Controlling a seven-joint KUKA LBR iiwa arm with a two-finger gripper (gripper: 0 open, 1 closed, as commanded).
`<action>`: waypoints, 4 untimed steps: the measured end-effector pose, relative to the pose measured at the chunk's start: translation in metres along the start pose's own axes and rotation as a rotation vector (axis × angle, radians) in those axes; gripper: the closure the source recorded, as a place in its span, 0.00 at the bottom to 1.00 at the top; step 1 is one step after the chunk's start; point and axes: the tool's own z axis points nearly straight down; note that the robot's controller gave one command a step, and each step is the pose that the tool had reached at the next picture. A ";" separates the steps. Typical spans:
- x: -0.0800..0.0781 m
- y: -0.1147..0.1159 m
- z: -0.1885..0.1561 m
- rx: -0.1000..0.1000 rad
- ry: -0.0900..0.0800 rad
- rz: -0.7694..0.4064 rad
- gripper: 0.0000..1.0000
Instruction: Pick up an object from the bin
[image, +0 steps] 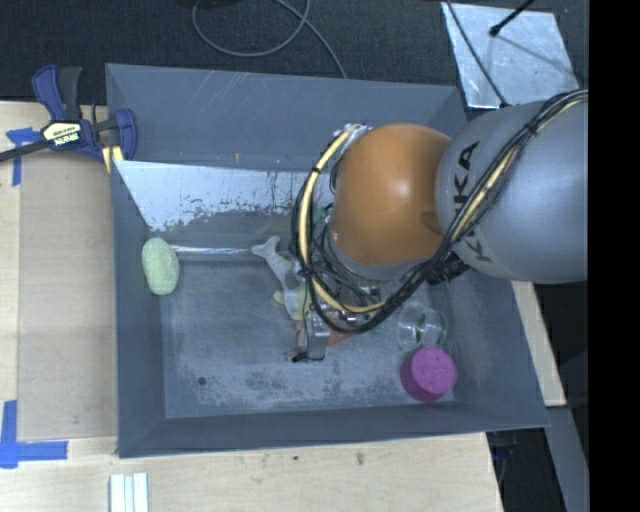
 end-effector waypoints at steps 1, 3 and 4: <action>-0.002 0.000 -0.005 -0.002 -0.009 0.003 0.00; -0.028 -0.081 0.110 -0.002 -0.021 -0.133 0.00; -0.031 -0.075 0.108 -0.002 -0.021 -0.123 0.00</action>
Offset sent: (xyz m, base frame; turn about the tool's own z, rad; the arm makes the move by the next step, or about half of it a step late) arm 0.0362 -0.0761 -0.1118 -0.0884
